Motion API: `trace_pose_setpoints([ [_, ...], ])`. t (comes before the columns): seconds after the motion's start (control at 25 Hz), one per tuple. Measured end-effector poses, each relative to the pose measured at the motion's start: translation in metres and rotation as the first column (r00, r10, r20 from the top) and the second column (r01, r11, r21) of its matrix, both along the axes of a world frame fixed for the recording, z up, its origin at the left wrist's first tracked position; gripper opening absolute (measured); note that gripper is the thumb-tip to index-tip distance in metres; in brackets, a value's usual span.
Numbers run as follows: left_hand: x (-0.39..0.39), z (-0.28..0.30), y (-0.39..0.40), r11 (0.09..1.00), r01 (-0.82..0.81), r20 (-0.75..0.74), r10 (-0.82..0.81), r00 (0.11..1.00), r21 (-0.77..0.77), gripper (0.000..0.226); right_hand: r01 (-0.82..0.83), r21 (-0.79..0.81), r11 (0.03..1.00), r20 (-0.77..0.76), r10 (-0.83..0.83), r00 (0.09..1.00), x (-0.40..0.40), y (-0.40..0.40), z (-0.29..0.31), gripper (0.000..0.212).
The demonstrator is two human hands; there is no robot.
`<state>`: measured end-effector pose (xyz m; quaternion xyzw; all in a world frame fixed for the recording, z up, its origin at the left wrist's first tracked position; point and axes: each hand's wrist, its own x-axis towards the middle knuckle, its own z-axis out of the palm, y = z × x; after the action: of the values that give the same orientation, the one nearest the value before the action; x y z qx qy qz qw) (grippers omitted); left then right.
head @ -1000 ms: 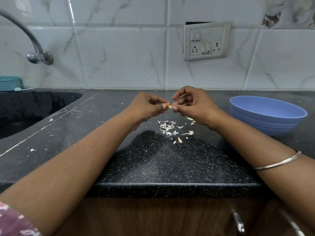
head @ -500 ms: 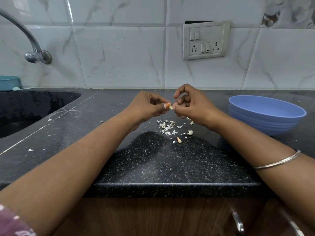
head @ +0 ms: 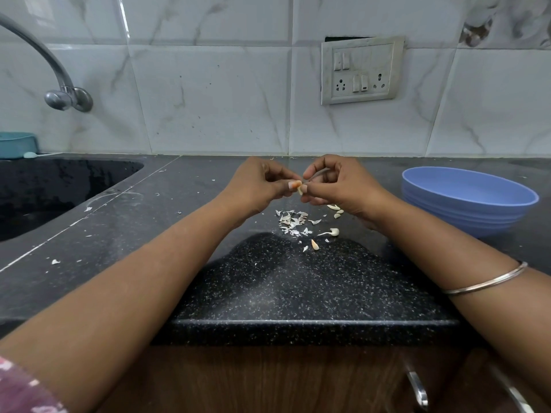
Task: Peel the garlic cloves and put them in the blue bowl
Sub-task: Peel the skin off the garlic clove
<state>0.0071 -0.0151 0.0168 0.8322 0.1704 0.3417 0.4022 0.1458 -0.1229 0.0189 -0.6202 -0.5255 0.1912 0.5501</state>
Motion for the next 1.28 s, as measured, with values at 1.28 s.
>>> trace_pose_setpoints([
  [1.28,0.0025,-0.0010,0.0011,0.999,0.030,0.007,-0.030,1.000,0.009,0.007,0.000,0.019,1.000,-0.049,0.001,0.999,-0.0022,-0.0011,0.0014,0.017],
])
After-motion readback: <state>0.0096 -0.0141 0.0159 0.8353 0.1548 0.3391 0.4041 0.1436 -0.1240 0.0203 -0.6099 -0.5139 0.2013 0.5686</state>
